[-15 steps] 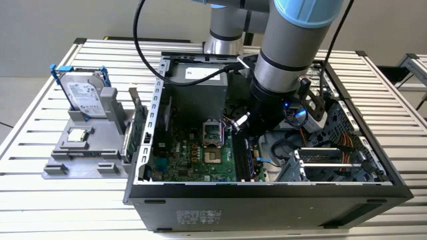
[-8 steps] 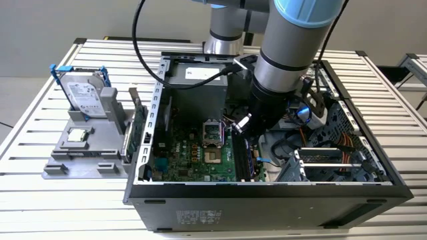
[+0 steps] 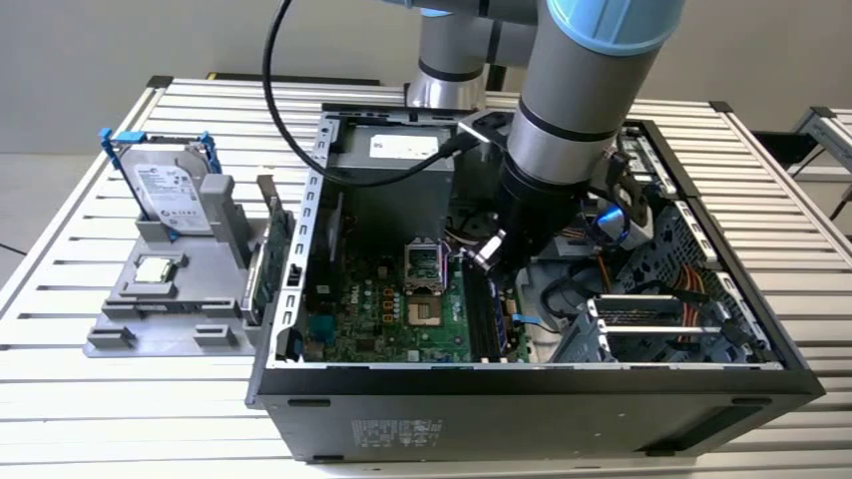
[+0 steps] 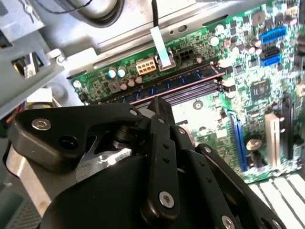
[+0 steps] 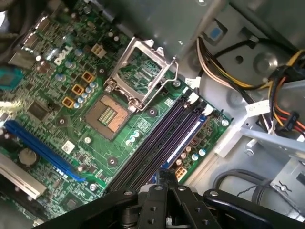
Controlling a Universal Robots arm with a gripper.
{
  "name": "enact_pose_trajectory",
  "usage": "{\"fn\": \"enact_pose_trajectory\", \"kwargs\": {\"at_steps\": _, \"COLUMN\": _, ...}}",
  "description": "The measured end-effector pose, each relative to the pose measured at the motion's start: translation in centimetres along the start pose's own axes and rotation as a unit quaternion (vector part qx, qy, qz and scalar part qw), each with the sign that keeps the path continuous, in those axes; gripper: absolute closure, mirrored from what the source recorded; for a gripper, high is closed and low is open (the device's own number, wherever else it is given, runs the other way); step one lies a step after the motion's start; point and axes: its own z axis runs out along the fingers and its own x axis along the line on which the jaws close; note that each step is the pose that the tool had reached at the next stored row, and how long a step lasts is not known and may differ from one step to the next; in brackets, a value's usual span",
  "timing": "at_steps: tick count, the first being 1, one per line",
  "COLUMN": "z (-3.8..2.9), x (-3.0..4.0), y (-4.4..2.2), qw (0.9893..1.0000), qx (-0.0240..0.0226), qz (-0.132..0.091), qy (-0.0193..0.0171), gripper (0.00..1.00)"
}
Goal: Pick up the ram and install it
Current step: 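Press down the ram until it locks into place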
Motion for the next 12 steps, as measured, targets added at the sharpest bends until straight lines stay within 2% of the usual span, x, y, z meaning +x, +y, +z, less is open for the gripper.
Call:
{"fn": "enact_pose_trajectory", "kwargs": {"at_steps": 6, "z": 0.0, "x": -0.01, "y": 0.0, "qw": 0.9993, "qx": 0.0, "qz": -0.037, "qy": 0.0004, "gripper": 1.0}}
{"fn": "enact_pose_trajectory", "kwargs": {"at_steps": 12, "z": 0.0, "x": -0.03, "y": 0.02, "qw": 0.9977, "qx": 0.0001, "qz": -0.068, "qy": 0.0008, "gripper": 1.0}}
